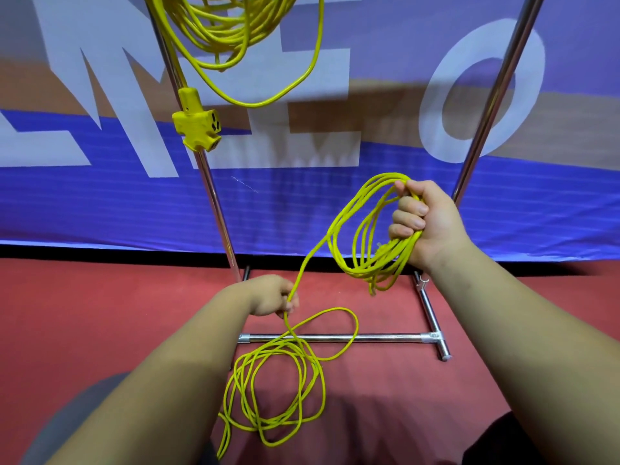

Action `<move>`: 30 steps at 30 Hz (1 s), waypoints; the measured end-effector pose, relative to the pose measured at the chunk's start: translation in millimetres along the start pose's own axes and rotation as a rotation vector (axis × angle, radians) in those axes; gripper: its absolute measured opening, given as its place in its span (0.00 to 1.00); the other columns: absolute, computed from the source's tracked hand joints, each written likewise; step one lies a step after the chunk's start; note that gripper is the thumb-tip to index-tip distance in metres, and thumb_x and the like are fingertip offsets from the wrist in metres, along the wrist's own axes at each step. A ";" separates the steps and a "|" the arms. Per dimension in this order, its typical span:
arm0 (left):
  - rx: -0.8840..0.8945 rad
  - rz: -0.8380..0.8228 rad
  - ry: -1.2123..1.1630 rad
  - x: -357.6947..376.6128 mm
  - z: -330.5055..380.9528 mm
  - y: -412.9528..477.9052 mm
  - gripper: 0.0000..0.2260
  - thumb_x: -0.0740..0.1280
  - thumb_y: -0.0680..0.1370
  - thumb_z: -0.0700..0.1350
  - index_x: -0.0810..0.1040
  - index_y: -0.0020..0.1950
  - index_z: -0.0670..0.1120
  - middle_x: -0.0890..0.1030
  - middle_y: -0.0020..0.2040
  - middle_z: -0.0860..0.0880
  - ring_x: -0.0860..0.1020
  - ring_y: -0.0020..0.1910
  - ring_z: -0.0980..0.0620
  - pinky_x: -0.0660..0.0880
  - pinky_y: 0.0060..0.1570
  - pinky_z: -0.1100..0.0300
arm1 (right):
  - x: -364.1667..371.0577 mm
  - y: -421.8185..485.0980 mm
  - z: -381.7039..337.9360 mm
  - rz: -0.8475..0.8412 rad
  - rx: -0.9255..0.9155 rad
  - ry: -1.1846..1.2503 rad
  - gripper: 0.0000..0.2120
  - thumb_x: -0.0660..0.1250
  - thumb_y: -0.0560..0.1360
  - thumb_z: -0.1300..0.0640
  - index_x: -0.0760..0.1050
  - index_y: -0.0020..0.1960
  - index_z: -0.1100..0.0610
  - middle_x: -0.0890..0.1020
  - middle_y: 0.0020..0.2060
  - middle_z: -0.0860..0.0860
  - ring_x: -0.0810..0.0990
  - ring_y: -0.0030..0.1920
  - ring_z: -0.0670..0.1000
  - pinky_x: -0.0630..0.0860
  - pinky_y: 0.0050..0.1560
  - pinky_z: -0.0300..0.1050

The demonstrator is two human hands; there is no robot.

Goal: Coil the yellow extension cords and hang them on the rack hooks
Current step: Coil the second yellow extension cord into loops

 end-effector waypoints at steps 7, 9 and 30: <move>0.066 0.890 -0.357 -106.1 51.0 -49.7 0.09 0.61 0.81 0.42 0.75 0.60 0.49 0.87 0.44 0.56 0.79 0.42 0.56 0.71 0.39 0.59 | -12.6 6.2 8.0 0.115 -0.023 -0.270 0.10 0.63 0.82 0.51 0.78 0.45 0.52 0.62 0.25 0.45 0.59 0.21 0.45 0.59 0.22 0.39; 0.213 0.906 -0.617 -116.4 69.2 -62.7 0.07 0.64 0.81 0.43 0.77 0.57 0.50 0.88 0.47 0.55 0.77 0.37 0.53 0.75 0.39 0.58 | -14.1 7.6 15.7 0.114 -0.006 -0.403 0.09 0.64 0.82 0.51 0.77 0.45 0.52 0.63 0.25 0.45 0.60 0.21 0.46 0.60 0.23 0.39; 0.018 0.702 -1.088 -98.6 52.6 -66.8 0.14 0.65 0.81 0.33 0.77 0.66 0.41 0.85 0.56 0.41 0.88 0.48 0.44 0.84 0.54 0.48 | 4.5 5.9 84.8 0.117 -0.004 -0.576 0.14 0.75 0.78 0.47 0.75 0.44 0.55 0.73 0.29 0.50 0.69 0.24 0.50 0.69 0.27 0.43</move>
Point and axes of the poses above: each hand's wrist, its own y-axis towards the middle knuckle, its own x-axis out of the palm, z = x × y, the point moved 8 cm from there along y, towards the middle knuckle
